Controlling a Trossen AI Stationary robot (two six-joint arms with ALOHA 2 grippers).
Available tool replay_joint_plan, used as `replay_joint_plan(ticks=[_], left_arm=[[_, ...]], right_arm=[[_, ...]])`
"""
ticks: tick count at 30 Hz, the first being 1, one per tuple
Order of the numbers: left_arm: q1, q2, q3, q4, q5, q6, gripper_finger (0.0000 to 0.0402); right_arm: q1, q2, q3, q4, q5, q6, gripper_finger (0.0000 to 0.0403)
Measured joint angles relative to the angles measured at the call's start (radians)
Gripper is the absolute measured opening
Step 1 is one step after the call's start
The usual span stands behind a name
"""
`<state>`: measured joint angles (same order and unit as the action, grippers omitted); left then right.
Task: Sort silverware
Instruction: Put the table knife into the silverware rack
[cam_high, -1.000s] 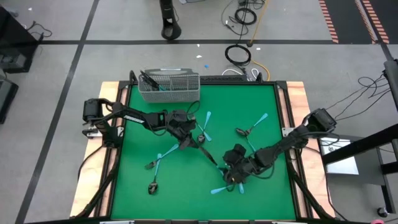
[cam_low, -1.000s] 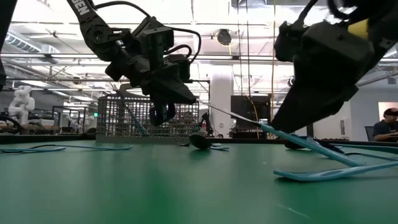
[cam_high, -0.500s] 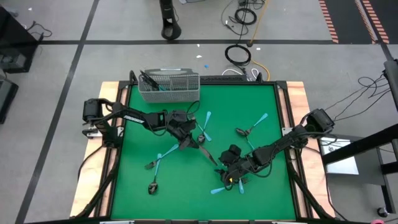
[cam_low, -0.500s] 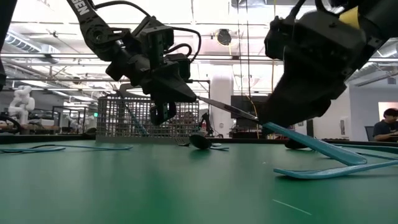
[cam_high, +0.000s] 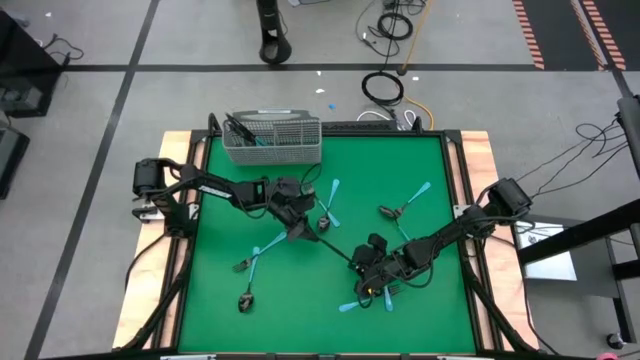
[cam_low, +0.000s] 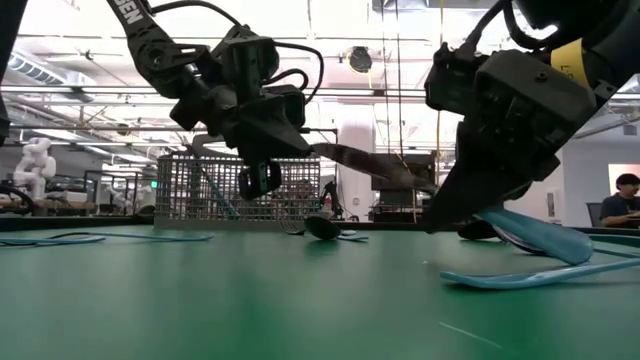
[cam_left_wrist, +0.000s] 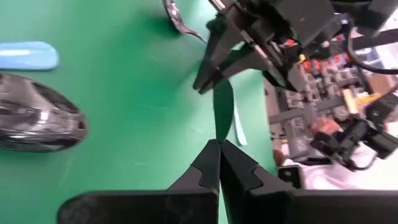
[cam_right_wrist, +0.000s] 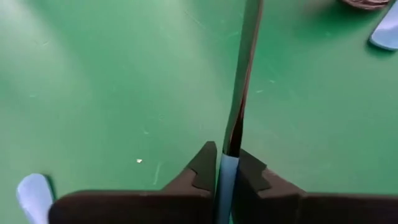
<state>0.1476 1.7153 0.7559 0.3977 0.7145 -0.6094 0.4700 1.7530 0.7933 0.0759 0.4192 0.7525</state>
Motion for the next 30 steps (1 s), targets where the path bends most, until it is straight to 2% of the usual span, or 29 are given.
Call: replay_joint_plan(ticks=[4,11,17,20,23,26,30], left_arm=[[0.005,0.000,0.001,0.007,0.062,-0.013,0.0028],[0.079,0.000,0.003,0.017,0.197,-0.013,0.0108],[0.133,-0.004,0.002,0.007,0.275,-0.011,0.0149],[0.131,-0.062,-0.013,0.023,0.236,0.051,0.0149],[0.122,-0.148,-0.043,0.023,0.142,0.119,0.0150],[0.093,-0.232,-0.071,0.056,0.031,0.152,0.0150],[0.006,-0.318,-0.146,0.215,-0.150,0.200,0.0150]], right_arm=[[0.002,-0.026,0.000,-0.044,-0.001,-0.017,0.0003],[0.030,-0.076,0.000,-0.100,0.033,-0.030,0.0001],[0.069,-0.080,0.000,-0.110,0.161,-0.016,0.0001],[0.072,-0.085,0.000,-0.111,0.226,-0.023,0.0001],[0.061,-0.109,0.000,-0.112,0.237,-0.056,0.0000],[0.039,-0.147,-0.010,-0.097,0.230,-0.108,0.0000],[-0.003,-0.208,-0.042,0.006,0.238,-0.205,0.0000]])
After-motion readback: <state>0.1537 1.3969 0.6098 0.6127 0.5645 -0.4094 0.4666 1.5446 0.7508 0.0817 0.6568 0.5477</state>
